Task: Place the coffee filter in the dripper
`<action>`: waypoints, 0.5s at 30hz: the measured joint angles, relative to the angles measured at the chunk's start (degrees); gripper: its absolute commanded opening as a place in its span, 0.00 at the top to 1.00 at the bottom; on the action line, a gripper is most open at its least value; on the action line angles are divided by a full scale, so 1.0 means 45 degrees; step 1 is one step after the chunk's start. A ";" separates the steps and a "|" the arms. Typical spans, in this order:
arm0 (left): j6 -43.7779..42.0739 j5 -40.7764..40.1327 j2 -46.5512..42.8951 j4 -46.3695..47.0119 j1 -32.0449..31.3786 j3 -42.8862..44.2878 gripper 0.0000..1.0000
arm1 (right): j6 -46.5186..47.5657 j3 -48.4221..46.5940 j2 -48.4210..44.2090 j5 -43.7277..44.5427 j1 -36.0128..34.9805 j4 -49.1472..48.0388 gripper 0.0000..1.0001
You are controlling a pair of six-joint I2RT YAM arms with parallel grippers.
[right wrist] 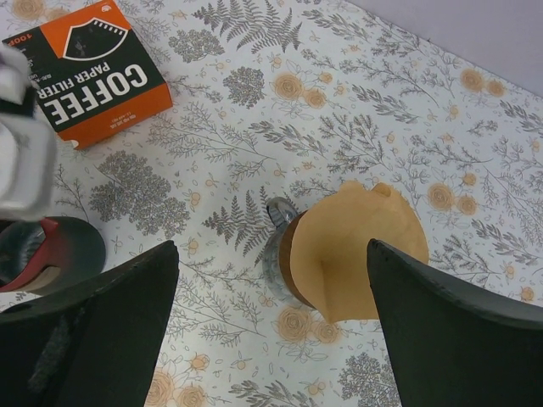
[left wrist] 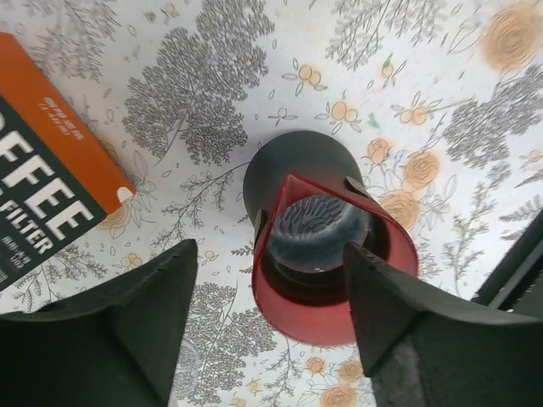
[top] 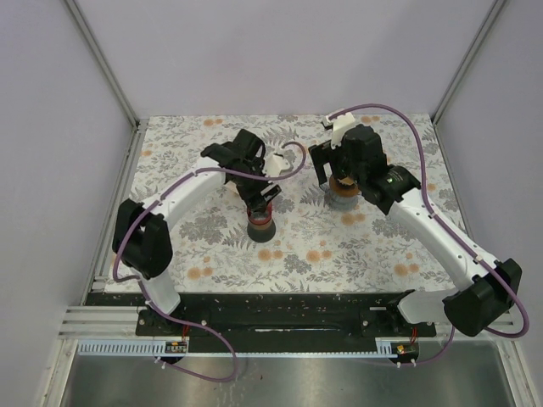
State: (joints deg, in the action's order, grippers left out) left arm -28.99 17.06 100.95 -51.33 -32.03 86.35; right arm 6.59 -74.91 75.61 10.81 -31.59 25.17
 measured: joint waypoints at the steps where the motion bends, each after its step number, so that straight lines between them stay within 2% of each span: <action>1: 0.0029 0.0126 -0.0092 -0.0068 0.0073 0.0141 0.21 | 0.0000 0.0029 -0.0015 0.0000 0.0000 -0.0005 0.01; 7: 0.0763 0.0850 -0.1350 -0.0529 0.1996 0.1496 0.20 | 0.0005 0.0228 -0.0063 -0.0257 0.0005 -0.0010 0.00; 15: 0.1438 -0.0228 -0.1904 -0.0738 0.4556 0.1583 0.19 | 0.0049 0.0321 -0.0063 -0.0350 0.0010 -0.0019 0.01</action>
State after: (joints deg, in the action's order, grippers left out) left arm -22.52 16.03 92.38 -54.65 -11.53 93.47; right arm 6.81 -73.47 75.33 9.23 -31.55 25.08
